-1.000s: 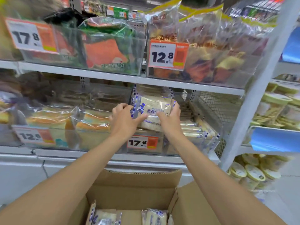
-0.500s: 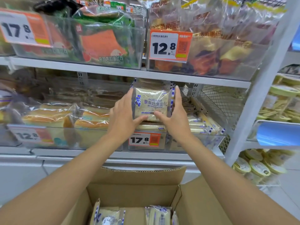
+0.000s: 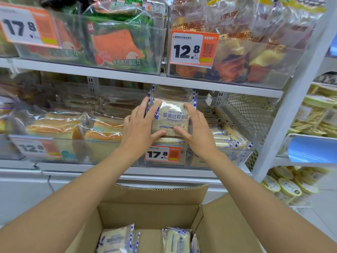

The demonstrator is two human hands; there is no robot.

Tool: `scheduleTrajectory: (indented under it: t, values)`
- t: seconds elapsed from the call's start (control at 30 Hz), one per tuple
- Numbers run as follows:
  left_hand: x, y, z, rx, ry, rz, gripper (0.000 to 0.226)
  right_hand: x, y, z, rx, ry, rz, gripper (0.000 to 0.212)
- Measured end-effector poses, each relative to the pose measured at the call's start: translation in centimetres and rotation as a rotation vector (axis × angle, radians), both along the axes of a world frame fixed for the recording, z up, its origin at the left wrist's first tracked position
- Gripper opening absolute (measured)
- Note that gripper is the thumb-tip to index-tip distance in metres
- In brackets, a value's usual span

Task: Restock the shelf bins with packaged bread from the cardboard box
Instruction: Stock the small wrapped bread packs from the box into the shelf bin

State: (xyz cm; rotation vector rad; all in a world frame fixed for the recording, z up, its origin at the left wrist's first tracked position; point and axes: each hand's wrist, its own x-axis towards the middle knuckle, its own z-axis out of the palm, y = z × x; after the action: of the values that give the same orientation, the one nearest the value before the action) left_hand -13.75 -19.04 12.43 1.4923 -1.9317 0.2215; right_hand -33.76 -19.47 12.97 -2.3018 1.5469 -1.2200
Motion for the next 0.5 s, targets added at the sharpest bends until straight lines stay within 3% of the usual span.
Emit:
scheduleTrajectory:
  t: [0.1,0.2,0.33,0.4,0.5]
  values:
    - [0.5,0.5,-0.1,0.002,0.010,-0.019,0.096,-0.7,0.9,-0.2,0.070,-0.031,0.035,0.077]
    - [0.5,1.3,0.4,-0.002,0.027,-0.002,0.098,-0.8,2.0,-0.2,-0.076,-0.020,-0.066,0.075]
    - [-0.2,3.8,0.1,-0.101,0.083,0.007,0.068,-0.3,4.2,-0.5,-0.290,0.027,-0.119,0.050]
    - [-0.7,5.8,-1.3,-0.086,0.093,-0.047,0.045,0.3,6.2,-1.6,-0.216,0.039,-0.077,0.038]
    - [-0.5,9.0,-5.1,0.206,0.202,-0.118,0.031,1.1,9.1,-5.2,0.020,0.150,0.008,0.034]
